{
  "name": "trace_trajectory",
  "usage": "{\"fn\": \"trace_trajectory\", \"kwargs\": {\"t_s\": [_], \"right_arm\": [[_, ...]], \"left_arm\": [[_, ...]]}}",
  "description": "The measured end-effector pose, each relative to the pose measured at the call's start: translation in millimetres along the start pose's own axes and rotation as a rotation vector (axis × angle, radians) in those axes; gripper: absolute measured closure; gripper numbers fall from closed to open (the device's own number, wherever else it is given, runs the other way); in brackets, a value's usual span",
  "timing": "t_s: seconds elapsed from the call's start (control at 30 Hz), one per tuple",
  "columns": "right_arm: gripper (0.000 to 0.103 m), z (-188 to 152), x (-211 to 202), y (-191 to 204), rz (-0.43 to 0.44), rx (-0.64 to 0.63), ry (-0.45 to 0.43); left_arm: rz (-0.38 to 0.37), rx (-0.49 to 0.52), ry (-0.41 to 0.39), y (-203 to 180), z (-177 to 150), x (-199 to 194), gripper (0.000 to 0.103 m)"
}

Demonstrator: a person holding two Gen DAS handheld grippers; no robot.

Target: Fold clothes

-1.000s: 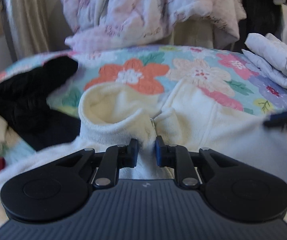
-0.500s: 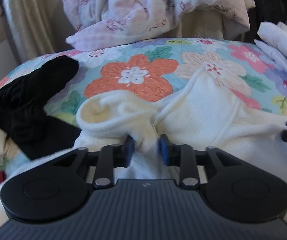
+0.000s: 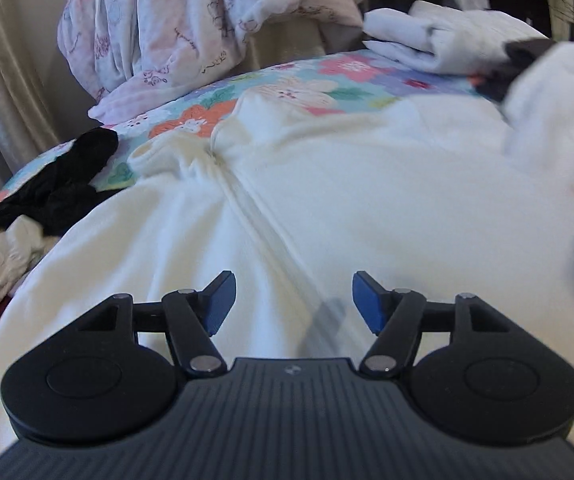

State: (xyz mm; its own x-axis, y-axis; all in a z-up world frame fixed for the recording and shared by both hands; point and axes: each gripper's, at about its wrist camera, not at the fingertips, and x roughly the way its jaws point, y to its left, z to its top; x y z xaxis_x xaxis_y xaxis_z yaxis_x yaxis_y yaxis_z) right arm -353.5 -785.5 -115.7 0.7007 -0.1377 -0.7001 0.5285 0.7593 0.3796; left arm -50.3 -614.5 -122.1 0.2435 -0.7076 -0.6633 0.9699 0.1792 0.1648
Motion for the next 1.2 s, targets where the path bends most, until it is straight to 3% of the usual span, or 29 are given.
{"fn": "trace_trajectory", "kwargs": {"t_s": [0.13,0.23,0.37,0.47,0.57,0.67,0.77,0.97,1.1,1.2], "right_arm": [[0.049,-39.0,-31.0,-4.8,-0.053,-0.007,0.055],[0.049,-67.1,-49.2,4.1,-0.061,0.016,0.036],[0.049,-108.2,-66.1,31.5,-0.061,0.003,0.015],[0.049,-142.0,-71.0,47.9,-0.071,0.041,-0.011],[0.049,-175.5,-73.9,65.2,-0.159,0.066,-0.029],[0.049,-203.2,-83.6,69.5,-0.154,0.306,-0.110],[0.049,-225.0,-86.1,81.2,-0.153,0.385,-0.204],[0.049,-238.9,-84.6,103.5,-0.336,0.224,-0.214],[0.048,-244.9,-80.9,88.2,-0.386,0.229,-0.210],[0.045,-252.2,-78.6,72.1,-0.363,0.284,-0.217]], "left_arm": [[0.037,0.001,0.008,9.7,-24.9,-53.2,0.039],[0.142,0.051,-0.010,23.7,-37.4,-95.7,0.037],[0.224,-0.042,-0.058,44.3,-51.8,-148.8,0.033],[0.146,-0.099,-0.086,42.6,-56.5,-166.4,0.033],[0.059,-0.090,-0.113,19.5,-60.7,-173.6,0.033],[-0.060,-0.057,-0.124,-18.3,-64.5,-164.1,0.033],[-0.171,-0.036,-0.101,-61.0,-63.8,-147.2,0.033],[-0.264,0.078,-0.055,-131.0,-59.9,-132.6,0.033],[-0.286,0.089,-0.012,-147.7,-71.2,-133.7,0.033],[-0.281,0.049,0.020,-145.8,-78.7,-130.5,0.033]]}}
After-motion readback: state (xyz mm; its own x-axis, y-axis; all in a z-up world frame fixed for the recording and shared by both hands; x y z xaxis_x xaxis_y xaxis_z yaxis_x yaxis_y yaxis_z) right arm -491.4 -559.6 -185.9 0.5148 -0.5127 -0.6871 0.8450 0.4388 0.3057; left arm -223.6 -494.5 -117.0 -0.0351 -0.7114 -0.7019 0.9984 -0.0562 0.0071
